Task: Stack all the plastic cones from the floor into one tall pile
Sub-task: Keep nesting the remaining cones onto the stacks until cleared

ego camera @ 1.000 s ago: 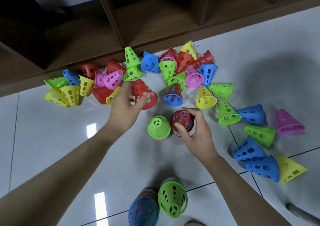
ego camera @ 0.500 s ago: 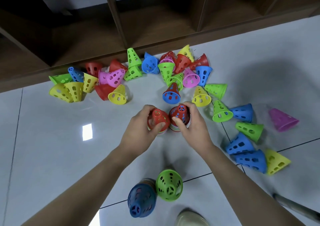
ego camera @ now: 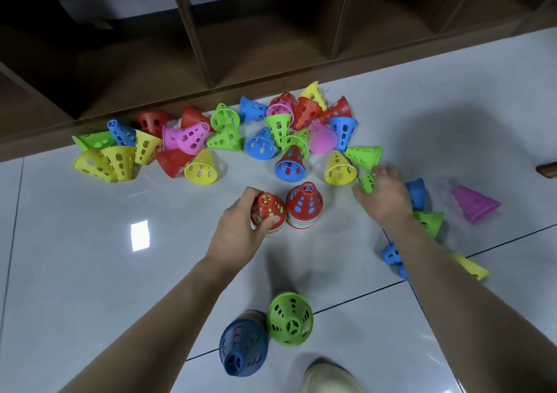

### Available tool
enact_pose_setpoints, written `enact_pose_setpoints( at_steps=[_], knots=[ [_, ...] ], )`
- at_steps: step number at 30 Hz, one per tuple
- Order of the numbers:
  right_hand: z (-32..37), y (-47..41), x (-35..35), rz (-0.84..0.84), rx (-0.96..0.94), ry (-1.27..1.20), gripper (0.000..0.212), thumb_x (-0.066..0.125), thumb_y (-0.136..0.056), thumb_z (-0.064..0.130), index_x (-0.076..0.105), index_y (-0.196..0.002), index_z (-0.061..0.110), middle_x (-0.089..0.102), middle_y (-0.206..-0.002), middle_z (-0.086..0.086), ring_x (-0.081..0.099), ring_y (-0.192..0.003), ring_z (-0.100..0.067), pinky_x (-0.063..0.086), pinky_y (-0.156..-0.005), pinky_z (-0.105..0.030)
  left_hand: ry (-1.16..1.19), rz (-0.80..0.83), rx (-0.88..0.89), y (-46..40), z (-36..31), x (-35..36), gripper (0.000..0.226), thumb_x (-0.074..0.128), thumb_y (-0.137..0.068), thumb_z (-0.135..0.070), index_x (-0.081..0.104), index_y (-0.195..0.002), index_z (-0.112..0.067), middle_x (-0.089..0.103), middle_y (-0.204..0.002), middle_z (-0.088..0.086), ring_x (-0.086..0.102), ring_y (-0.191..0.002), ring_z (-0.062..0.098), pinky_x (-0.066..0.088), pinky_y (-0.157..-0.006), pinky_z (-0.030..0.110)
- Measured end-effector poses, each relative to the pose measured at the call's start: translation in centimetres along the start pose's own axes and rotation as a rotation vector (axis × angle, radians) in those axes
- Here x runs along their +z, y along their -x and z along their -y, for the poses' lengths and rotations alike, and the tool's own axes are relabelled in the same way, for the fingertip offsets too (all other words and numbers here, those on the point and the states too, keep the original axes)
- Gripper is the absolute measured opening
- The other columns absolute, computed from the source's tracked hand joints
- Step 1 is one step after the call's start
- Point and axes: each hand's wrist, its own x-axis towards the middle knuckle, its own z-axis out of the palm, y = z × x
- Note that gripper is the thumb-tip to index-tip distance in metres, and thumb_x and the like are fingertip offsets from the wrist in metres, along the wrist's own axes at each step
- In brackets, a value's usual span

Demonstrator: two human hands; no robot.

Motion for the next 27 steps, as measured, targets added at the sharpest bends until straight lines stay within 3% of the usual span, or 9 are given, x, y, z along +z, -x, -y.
enact_pose_setpoints(
  at_steps=[7, 10, 13, 16, 18, 20, 24, 27],
  knots=[
    [0.4, 1.9, 2.1, -0.008, 0.002, -0.073, 0.053, 0.07, -0.085, 0.025, 0.053, -0.123, -0.008, 0.053, -0.125, -0.029, 0.046, -0.121, -0.044, 0.038, -0.106, -0.049, 0.004, -0.009, -0.003, 0.1, 0.0, 0.2, 0.034, 0.075, -0.088, -0.027, 0.05, -0.111, -0.024, 0.061, -0.093, -0.01, 0.057, -0.082, 0.007, 0.045, -0.072, 0.021],
    [0.8, 2.9, 1.7, 0.03, 0.08, 0.144, 0.057, 0.062, -0.089, 0.043, 0.055, -0.122, -0.003, 0.059, -0.123, -0.022, 0.052, -0.118, -0.039, 0.038, -0.102, -0.045, 0.008, -0.007, -0.007, 0.1, 0.0, 0.2, 0.034, 0.074, -0.088, -0.029, 0.05, -0.111, -0.024, 0.062, -0.093, -0.009, 0.058, -0.083, 0.008, 0.044, -0.071, 0.021],
    [1.2, 3.9, 0.8, 0.087, 0.1, 0.311, 0.047, 0.057, -0.086, 0.05, 0.062, -0.105, 0.007, 0.068, -0.111, -0.015, 0.059, -0.109, -0.034, 0.038, -0.101, -0.042, 0.008, -0.01, -0.013, 0.1, -0.1, 0.2, 0.034, 0.074, -0.088, -0.03, 0.048, -0.11, -0.026, 0.062, -0.094, -0.008, 0.059, -0.083, 0.011, 0.043, -0.07, 0.022],
    [2.4, 4.6, -1.0, 0.067, 0.149, 0.036, 0.036, 0.061, -0.084, 0.048, 0.063, -0.093, 0.013, 0.07, -0.097, -0.011, 0.062, -0.102, -0.035, 0.039, -0.1, -0.043, -0.009, -0.003, -0.036, 0.0, -0.4, 0.2, 0.035, 0.074, -0.089, -0.03, 0.046, -0.109, -0.024, 0.061, -0.094, -0.005, 0.059, -0.085, 0.017, 0.044, -0.071, 0.026],
    [3.6, 5.1, -2.5, -0.06, 0.087, -0.312, 0.04, 0.065, -0.085, 0.05, 0.064, -0.106, 0.016, 0.069, -0.1, -0.008, 0.062, -0.102, -0.034, 0.043, -0.1, -0.048, -0.014, 0.011, -0.046, -0.1, -0.6, 0.2, 0.035, 0.074, -0.089, -0.029, 0.045, -0.108, -0.023, 0.061, -0.092, -0.004, 0.059, -0.085, 0.02, 0.044, -0.071, 0.028],
    [5.3, 6.2, -4.4, -0.193, -0.095, -0.521, 0.048, 0.067, -0.084, 0.049, 0.06, -0.121, 0.018, 0.067, -0.11, -0.001, 0.06, -0.104, -0.027, 0.045, -0.098, -0.048, -0.025, 0.016, -0.053, -0.3, -0.7, 0.1, 0.035, 0.074, -0.089, -0.029, 0.043, -0.105, -0.023, 0.059, -0.087, -0.005, 0.058, -0.082, 0.022, 0.044, -0.07, 0.03],
    [8.6, 8.6, -6.3, -0.252, -0.307, -0.697, 0.055, 0.071, -0.084, 0.046, 0.056, -0.131, 0.024, 0.058, -0.123, 0.007, 0.051, -0.117, -0.012, 0.041, -0.101, -0.029, -0.034, 0.027, -0.069, -0.5, -0.8, 0.0, 0.036, 0.075, -0.088, -0.027, 0.043, -0.103, -0.019, 0.055, -0.079, -0.01, 0.056, -0.078, 0.025, 0.042, -0.069, 0.032],
    [9.6, 9.6, -5.3, -0.258, -0.386, -0.66, 0.055, 0.071, -0.084, 0.045, 0.058, -0.132, 0.023, 0.052, -0.127, 0.006, 0.046, -0.12, -0.013, 0.041, -0.105, -0.039, -0.023, 0.024, -0.077, -0.5, -0.8, -0.1, 0.037, 0.076, -0.087, -0.026, 0.042, -0.101, -0.018, 0.053, -0.076, -0.011, 0.053, -0.076, 0.025, 0.04, -0.068, 0.032]
  ],
)
